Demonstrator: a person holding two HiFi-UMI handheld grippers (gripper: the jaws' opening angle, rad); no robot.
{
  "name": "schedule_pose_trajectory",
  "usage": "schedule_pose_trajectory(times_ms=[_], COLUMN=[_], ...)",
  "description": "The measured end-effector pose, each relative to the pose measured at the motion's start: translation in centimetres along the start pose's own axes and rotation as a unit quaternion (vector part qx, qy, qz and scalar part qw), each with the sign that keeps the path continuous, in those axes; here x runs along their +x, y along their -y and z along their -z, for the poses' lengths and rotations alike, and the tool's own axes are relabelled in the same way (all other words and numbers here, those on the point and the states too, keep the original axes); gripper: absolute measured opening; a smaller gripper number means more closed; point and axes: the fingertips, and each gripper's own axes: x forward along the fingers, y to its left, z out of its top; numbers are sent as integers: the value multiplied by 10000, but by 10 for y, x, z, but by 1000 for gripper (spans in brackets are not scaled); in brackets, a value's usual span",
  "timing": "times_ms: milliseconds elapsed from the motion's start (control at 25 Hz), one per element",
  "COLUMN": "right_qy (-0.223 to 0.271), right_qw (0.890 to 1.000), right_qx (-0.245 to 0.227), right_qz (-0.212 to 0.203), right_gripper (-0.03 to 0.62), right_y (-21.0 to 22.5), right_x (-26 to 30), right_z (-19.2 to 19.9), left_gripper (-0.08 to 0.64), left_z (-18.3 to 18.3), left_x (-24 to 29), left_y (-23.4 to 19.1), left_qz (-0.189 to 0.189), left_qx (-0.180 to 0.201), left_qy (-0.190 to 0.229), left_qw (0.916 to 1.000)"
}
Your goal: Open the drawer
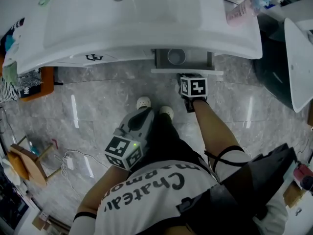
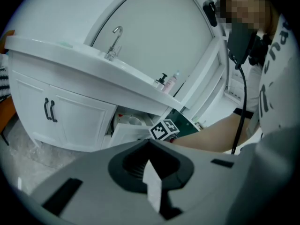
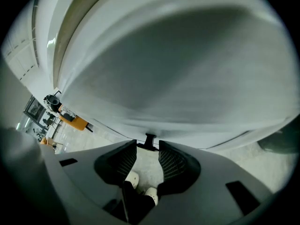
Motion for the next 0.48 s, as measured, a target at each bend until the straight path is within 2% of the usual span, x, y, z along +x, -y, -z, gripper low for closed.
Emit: schedule_pose_trajectory(times_ms=[160, 240, 280, 320, 360, 480], right_qy=[158, 34, -190, -515, -837, -1233], right_qw=[9996, 9994, 9991, 9979, 9958, 9907], right_qx=[150, 237, 274, 272, 197, -287], right_qz=[164, 234, 264, 284, 306, 497], right_gripper=[152, 150, 139, 62, 12, 11], right_y=[0, 1, 2, 2, 2, 2], right_x=[3, 6, 9, 12, 15, 11], right_z=[1, 8, 17, 32, 50, 93], left_gripper=[8, 8, 8, 8, 8, 8], left_z=[-1, -3, -4, -7, -9, -16], left_x=[-3, -3, -3, -5, -7, -17], left_y=[-13, -17, -18, -21, -25, -40], left_qz=[31, 120, 161, 189, 200, 166], left_qx=[-6, 55, 101, 158, 220, 286], left_qy=[-107, -151, -168, -185, -202, -205], left_qw=[9999, 9998, 9997, 9995, 9994, 9992])
